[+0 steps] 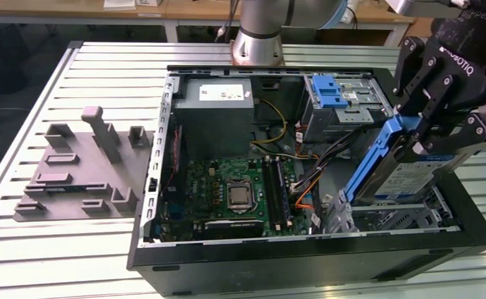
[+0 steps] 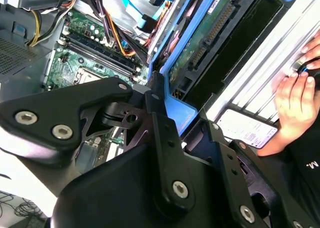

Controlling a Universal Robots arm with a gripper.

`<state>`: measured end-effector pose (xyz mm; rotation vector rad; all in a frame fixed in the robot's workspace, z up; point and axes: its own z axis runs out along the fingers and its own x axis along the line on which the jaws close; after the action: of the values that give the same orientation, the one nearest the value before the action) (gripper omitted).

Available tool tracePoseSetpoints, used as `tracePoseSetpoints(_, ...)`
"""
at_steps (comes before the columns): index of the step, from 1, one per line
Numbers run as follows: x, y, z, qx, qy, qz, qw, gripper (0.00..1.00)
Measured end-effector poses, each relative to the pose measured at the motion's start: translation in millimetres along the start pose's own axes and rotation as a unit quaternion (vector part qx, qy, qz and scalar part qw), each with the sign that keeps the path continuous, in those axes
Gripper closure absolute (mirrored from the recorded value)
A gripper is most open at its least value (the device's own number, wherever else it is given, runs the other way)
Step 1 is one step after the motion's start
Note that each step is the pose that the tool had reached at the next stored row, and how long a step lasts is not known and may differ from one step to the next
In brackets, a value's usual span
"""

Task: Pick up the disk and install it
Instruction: 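Insert the disk into the insertion slot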

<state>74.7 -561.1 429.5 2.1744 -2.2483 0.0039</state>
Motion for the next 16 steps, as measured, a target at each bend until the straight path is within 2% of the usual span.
tracePoseSetpoints(16, 0.0, -0.1, 15.9, -0.0001, -0.0001, 0.000, 1.0000, 0.64)
